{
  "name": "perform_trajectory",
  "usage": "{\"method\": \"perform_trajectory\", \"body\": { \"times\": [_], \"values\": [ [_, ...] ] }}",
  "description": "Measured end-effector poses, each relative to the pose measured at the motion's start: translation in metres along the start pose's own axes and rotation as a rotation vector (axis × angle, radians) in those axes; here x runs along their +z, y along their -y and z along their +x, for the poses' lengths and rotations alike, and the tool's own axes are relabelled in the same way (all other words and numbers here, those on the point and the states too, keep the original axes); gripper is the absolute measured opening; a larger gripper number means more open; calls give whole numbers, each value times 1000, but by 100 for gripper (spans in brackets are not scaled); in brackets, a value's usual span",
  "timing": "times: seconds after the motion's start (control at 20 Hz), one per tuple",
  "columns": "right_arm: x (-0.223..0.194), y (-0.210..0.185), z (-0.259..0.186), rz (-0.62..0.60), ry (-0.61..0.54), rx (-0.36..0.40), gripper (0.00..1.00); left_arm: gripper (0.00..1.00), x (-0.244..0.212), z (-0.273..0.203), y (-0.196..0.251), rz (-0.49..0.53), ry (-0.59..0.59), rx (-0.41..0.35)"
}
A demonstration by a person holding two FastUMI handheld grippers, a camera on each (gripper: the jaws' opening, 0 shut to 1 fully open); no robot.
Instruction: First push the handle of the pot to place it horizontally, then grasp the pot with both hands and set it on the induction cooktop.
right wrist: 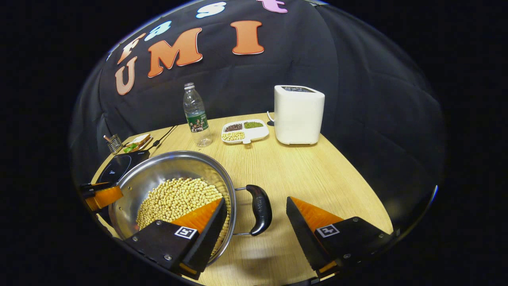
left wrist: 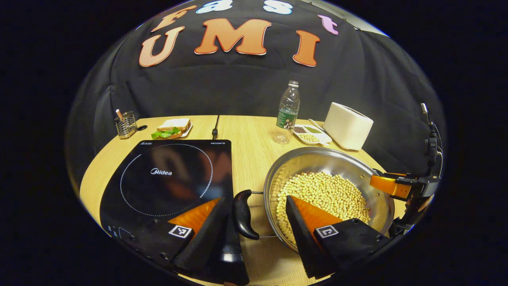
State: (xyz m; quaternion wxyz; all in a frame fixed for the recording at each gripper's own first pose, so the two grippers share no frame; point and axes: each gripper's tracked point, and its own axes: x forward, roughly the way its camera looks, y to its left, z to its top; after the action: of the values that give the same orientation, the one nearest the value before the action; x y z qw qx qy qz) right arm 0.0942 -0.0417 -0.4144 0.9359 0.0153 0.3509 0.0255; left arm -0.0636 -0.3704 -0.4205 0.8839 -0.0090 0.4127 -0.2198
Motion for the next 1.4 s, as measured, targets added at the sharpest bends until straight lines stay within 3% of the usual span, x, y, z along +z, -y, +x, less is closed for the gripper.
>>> {"method": "perform_trajectory", "body": {
  "times": [0.1, 0.15, 0.2, 0.25, 0.3, 0.4, 0.45, 0.6, 0.9, 1.15, 1.2, 1.4],
  "values": [
    [-1, -3, 5, 2, -10, 7, 90, 92, 2, 3, -3, -5, 4, 10],
    [-2, -6, 6, 1, -11, 19, 84, 89, 3, 4, -2, -22, 10, 3],
    [-3, -10, 6, -1, -19, 32, 80, 81, 4, 4, -5, -48, 17, 16],
    [-1, -10, 7, 4, -12, 27, 63, 72, 1, 7, -7, -72, 24, 17],
    [-3, -10, 10, 13, -22, 28, 60, 63, 1, 6, -6, -72, 41, 14],
    [-1, -11, 6, 75, -26, 31, 61, 60, 1, 6, -5, -74, 47, 21],
    [-1, -12, 7, 87, -26, 33, 57, 63, 0, 7, -4, -92, 40, 28],
    [-3, -12, 6, 120, -33, 27, 46, 52, 1, 8, -4, -111, 16, 28],
    [-3, -21, -5, 171, -42, 28, 39, 53, -1, 0, -12, -109, -43, 49],
    [8, -35, -14, 181, -32, 39, 39, 53, 10, -10, -23, -109, -32, 60],
    [11, -39, -17, 185, -31, 42, 35, 53, 14, -14, -26, -109, -23, 62],
    [30, -54, -26, 194, -9, 59, 39, 53, 36, -28, -38, -102, 5, 74]
  ]
}}
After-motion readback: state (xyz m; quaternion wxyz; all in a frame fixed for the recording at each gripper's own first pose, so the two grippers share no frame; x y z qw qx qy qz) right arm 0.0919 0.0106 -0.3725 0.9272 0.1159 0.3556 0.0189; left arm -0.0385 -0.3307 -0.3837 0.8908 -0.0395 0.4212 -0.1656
